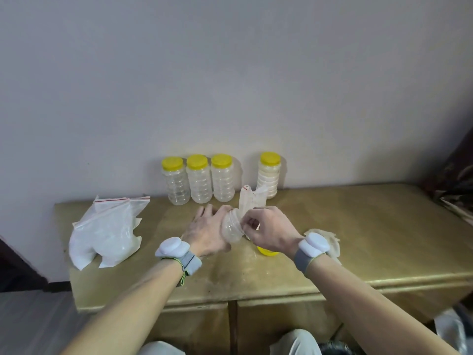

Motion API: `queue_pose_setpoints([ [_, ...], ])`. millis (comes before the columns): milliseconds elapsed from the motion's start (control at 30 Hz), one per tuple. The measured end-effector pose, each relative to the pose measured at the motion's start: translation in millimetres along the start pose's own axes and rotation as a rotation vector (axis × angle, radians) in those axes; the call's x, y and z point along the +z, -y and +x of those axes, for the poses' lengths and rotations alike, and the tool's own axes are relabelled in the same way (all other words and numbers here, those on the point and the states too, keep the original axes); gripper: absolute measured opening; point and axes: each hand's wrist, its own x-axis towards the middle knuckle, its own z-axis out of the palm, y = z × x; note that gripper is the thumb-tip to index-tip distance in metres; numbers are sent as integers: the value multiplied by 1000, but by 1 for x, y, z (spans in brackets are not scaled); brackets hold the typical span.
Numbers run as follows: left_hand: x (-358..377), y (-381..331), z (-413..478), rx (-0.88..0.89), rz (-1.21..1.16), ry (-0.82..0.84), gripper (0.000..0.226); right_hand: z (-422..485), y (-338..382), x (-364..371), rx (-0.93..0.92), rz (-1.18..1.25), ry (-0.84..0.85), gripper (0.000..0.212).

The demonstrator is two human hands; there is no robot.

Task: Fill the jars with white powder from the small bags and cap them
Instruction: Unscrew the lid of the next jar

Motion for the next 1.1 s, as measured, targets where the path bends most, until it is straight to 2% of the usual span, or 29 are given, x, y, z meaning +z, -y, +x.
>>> queue_pose_setpoints([
  [500,-4,15,-8,57,109,4,94,0,12,8,-29,-42,95,15],
  [833,0,9,-4,38,153,2,97,-5,9,6,-5,-124,87,15],
  [967,-1,3,4,-37,7,-23,94,-3,-2,-2,50,63,-106,9],
  [1100,2,1,10,-136,-334,-141,91,-7,-23,-14,339,410,-383,13],
])
